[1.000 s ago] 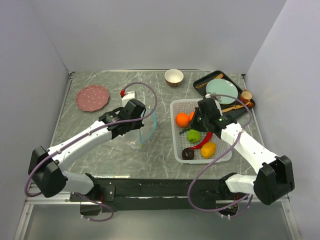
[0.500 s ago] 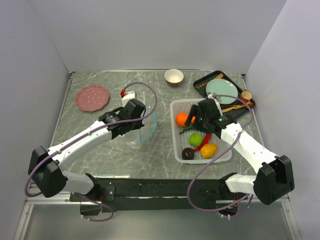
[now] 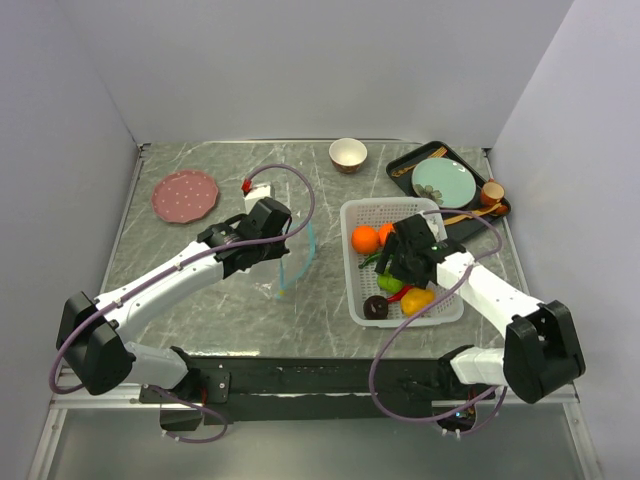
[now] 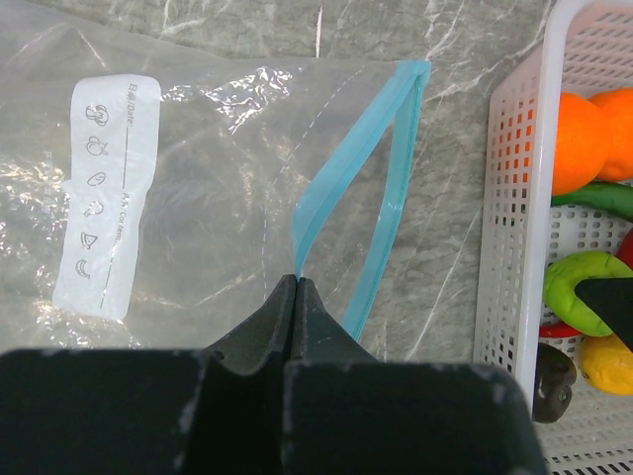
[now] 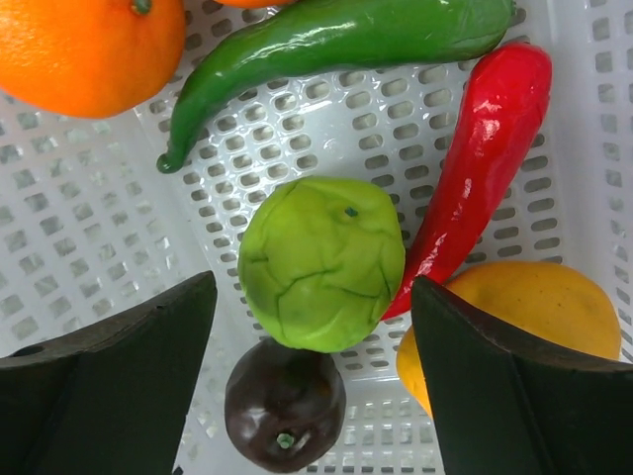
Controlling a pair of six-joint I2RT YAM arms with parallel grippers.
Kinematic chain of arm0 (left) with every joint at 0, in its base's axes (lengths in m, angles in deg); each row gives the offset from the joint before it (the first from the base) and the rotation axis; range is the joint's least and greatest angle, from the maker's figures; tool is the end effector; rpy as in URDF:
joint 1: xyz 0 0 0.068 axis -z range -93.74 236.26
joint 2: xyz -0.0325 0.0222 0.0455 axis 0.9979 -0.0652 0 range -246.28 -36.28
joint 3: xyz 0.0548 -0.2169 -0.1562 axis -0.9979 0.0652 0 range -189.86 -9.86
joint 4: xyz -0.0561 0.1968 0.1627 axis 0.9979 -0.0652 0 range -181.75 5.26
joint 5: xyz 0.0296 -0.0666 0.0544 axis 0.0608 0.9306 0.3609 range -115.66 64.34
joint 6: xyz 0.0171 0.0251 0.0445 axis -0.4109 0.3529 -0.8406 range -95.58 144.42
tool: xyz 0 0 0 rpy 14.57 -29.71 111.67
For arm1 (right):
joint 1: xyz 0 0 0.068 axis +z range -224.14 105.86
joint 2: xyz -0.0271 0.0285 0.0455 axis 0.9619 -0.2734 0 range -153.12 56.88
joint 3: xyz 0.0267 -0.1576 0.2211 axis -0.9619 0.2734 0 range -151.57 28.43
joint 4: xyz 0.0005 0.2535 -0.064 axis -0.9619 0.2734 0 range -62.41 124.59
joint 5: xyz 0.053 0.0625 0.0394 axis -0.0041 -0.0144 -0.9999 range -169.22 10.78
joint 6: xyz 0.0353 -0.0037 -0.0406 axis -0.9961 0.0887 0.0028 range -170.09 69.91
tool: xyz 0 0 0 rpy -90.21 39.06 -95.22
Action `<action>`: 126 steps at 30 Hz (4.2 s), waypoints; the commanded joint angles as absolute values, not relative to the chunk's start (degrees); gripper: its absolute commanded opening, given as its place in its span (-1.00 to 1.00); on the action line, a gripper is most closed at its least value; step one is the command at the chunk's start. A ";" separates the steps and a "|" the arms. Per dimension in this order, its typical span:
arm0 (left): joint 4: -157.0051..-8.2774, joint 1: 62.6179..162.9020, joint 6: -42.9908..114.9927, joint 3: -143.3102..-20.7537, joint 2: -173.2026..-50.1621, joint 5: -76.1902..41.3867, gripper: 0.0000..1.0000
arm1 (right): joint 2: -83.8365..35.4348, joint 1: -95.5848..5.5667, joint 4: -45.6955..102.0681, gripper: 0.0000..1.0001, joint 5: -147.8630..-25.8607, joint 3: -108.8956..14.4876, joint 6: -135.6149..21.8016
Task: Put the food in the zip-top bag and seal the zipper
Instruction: Pick up the fake fruit from the bin, then place the fake fruit in the zipper food storage bag, then pick up the fake fruit from the bin.
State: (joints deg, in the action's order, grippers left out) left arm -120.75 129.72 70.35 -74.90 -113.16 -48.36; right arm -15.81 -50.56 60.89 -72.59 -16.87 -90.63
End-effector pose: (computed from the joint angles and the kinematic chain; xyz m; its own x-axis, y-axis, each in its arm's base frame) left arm 0.2156 -0.1854 0.2999 -0.6952 -0.2544 -0.6723 -0.0760 0.9561 -0.2831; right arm 0.2217 0.0923 0.2107 -0.8319 0.3413 -0.4375 0.2568 0.9358 0.2417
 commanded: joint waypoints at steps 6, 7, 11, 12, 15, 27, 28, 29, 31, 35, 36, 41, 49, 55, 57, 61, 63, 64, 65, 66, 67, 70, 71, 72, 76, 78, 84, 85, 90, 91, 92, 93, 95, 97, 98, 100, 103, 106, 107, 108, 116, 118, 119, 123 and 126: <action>-118.85 129.50 69.95 -76.13 -112.57 -48.43 -0.99 | -17.04 -50.93 57.30 0.24 -73.94 -16.04 -90.79; -118.85 129.50 70.04 -76.05 -112.39 -48.60 -0.99 | -16.86 -50.93 57.21 0.12 -74.12 -16.04 -90.70; -118.85 129.50 70.04 -75.87 -112.30 -48.60 -0.98 | -13.71 -50.85 56.42 -0.27 -75.09 -16.66 -89.21; -118.93 129.50 69.95 -75.96 -112.30 -48.60 -0.99 | -13.17 -50.93 56.59 -0.28 -74.74 -16.92 -89.12; -119.11 129.50 69.86 -75.96 -112.30 -48.69 -0.98 | -11.59 -50.84 57.73 -0.35 -74.91 -18.76 -88.50; -119.37 129.50 69.77 -76.57 -112.04 -48.25 -0.99 | -8.60 -50.23 51.68 -0.43 -91.77 -26.58 -88.06; -119.20 129.50 69.95 -76.48 -111.78 -48.08 -0.99 | -9.29 -49.97 49.58 -0.43 -92.75 -27.46 -88.67; -119.02 129.50 70.04 -76.22 -111.69 -47.90 -0.99 | -9.74 -49.36 48.35 -0.43 -94.84 -27.90 -89.02; -118.59 129.50 70.39 -76.05 -111.42 -47.20 -0.98 | -12.01 -48.48 45.54 -0.43 -96.35 -29.57 -90.08; -118.41 129.50 70.65 -76.31 -111.51 -46.49 -0.99 | -17.11 -45.05 42.36 -0.43 -97.76 -33.35 -91.14; -118.49 129.50 70.74 -76.22 -111.60 -46.49 -0.99 | -18.34 -43.65 41.83 -0.43 -97.85 -34.92 -91.05; -118.14 129.50 70.56 -76.22 -110.63 -46.49 -0.99 | -26.61 -40.48 41.39 -0.47 -99.26 -38.89 -90.70; -117.28 129.50 71.01 -75.17 -107.29 -47.29 -0.99 | -31.71 -38.37 36.91 -0.45 -103.21 -38.63 -91.14; -117.62 129.50 71.36 -75.08 -107.29 -47.11 -0.99 | -35.66 -36.70 37.07 -0.39 -103.48 -42.23 -91.14; -117.27 129.50 71.09 -75.17 -106.94 -47.02 -0.99 | -36.54 -36.26 37.61 -0.34 -103.39 -43.64 -91.05; -117.61 129.50 71.18 -75.08 -106.33 -47.81 -0.99 | -37.16 -35.11 37.69 -0.06 -102.60 -44.60 -90.70; -117.97 129.50 71.53 -75.17 -105.80 -48.07 -0.98 | -37.16 -34.67 38.75 0.17 -101.64 -45.48 -90.35; -117.88 129.50 71.70 -75.08 -105.62 -48.34 -0.99 | -37.08 -34.59 39.97 0.28 -99.98 -45.66 -89.74; -117.88 129.50 71.71 -74.99 -105.45 -48.43 -0.98 | -36.81 -34.50 40.51 0.37 -99.35 -45.75 -89.38; -117.88 129.50 71.79 -74.99 -105.01 -48.43 -0.99 | -36.46 -34.41 40.68 0.51 -98.74 -45.66 -88.42; -117.97 129.50 71.79 -74.99 -104.83 -48.60 -0.98 | -35.33 -34.41 41.73 0.62 -97.95 -45.57 -87.72; -118.67 129.50 71.88 -75.51 -104.31 -49.48 -0.99 | -32.26 -34.59 44.63 1.00 -93.38 -46.01 -85.44; -118.67 129.50 71.80 -75.60 -104.22 -49.74 -0.98 | -31.46 -34.67 45.16 1.00 -91.20 -46.27 -84.82; -118.76 129.50 71.79 -75.61 -103.78 -49.74 -0.98 | -30.06 -34.67 45.87 1.00 -89.96 -46.54 -84.11; -118.67 129.50 71.88 -75.78 -102.90 -50.18 -0.99 | -25.40 -35.55 50.08 1.00 -83.45 -46.10 -84.89; -118.76 129.50 71.88 -75.69 -102.55 -50.45 -0.98 | -21.89 -36.69 51.23 1.00 -79.42 -44.44 -86.21; -118.85 129.50 71.88 -74.73 -102.46 -50.36 -0.98 | -12.83 -42.74 58.78 1.00 -71.93 -37.58 -88.67; -118.59 129.42 71.71 -74.47 -102.54 -49.84 -0.98 | -12.21 -43.63 62.01 1.00 -69.92 -36.71 -89.11; -117.62 129.33 71.09 -73.94 -102.98 -48.43 -0.98 | -8.43 -48.91 71.08 1.00 -65.52 -31.08 -91.66; -117.62 129.33 71.00 -73.85 -103.07 -48.17 -0.99 | -7.81 -49.61 73.79 1.00 -64.90 -30.46 -92.27; -117.62 129.33 70.92 -73.85 -103.16 -47.90 -0.98 | -7.11 -49.88 74.95 1.00 -64.11 -29.41 -92.63; -117.53 129.41 70.74 -73.76 -103.16 -47.90 -0.98 | -5.80 -49.97 76.01 1.00 -63.93 -28.97 -93.41; -117.35 129.41 70.56 -73.58 -103.34 -47.64 -0.98 | -4.91 -50.14 79.87 1.00 -62.88 -28.52 -94.82; -117.27 129.33 70.39 -73.67 -103.51 -47.29 -0.98 | -4.38 -50.05 83.03 1.00 -62.61 -28.26 -96.23; -117.18 129.33 70.30 -73.76 -103.69 -47.11 -0.98 | -4.38 -50.14 83.75 1.00 -62.09 -27.48 -96.76; -117.00 129.33 70.04 -73.85 -103.86 -46.85 -0.98 | -5.25 -50.05 85.85 1.00 -61.64 -26.16 -98.16; -117.26 129.33 69.69 -74.20 -104.21 -46.76 -0.98 | -7.54 -50.14 88.84 1.00 -60.77 -25.10 -100.10; -117.35 129.24 69.16 -74.37 -104.30 -46.84 -0.98 | -8.51 -50.23 89.12 1.00 -58.83 -24.13 -101.68; -117.27 129.15 69.16 -74.37 -104.30 -46.76 -0.99 | -8.77 -50.14 88.85 1.00 -58.31 -24.04 -102.29; -117.09 128.98 69.07 -74.37 -104.48 -46.58 -0.99 | -9.38 -50.23 88.50 1.00 -57.69 -23.78 -102.39; -117.44 128.89 69.16 -74.55 -104.66 -46.49 -0.98 | -13.51 -51.81 80.51 1.00 -61.37 -18.07 -103.44; -117.44 128.71 69.25 -74.20 -104.66 -46.32 -0.98 | -14.31 -52.42 78.66 1.00 -62.78 -17.10 -103.70; -117.44 128.71 69.33 -74.11 -104.66 -46.23 -0.98 | -14.75 -52.51 77.79 1.00 -62.96 -16.84 -103.71; -117.44 128.54 69.25 -74.11 -104.83 -46.40 -0.99 | -15.98 -52.95 73.83 0.92 -64.89 -15.43 -103.01; -117.62 128.45 69.16 -74.20 -105.01 -46.49 -0.98 | -16.07 -52.96 71.64 0.57 -66.30 -15.43 -102.04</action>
State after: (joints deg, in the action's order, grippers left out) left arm -119.22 128.81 70.11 -73.81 -104.90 -46.50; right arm -15.87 -52.55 77.15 -64.87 -15.64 -101.99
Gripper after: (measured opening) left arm 0.014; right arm 0.861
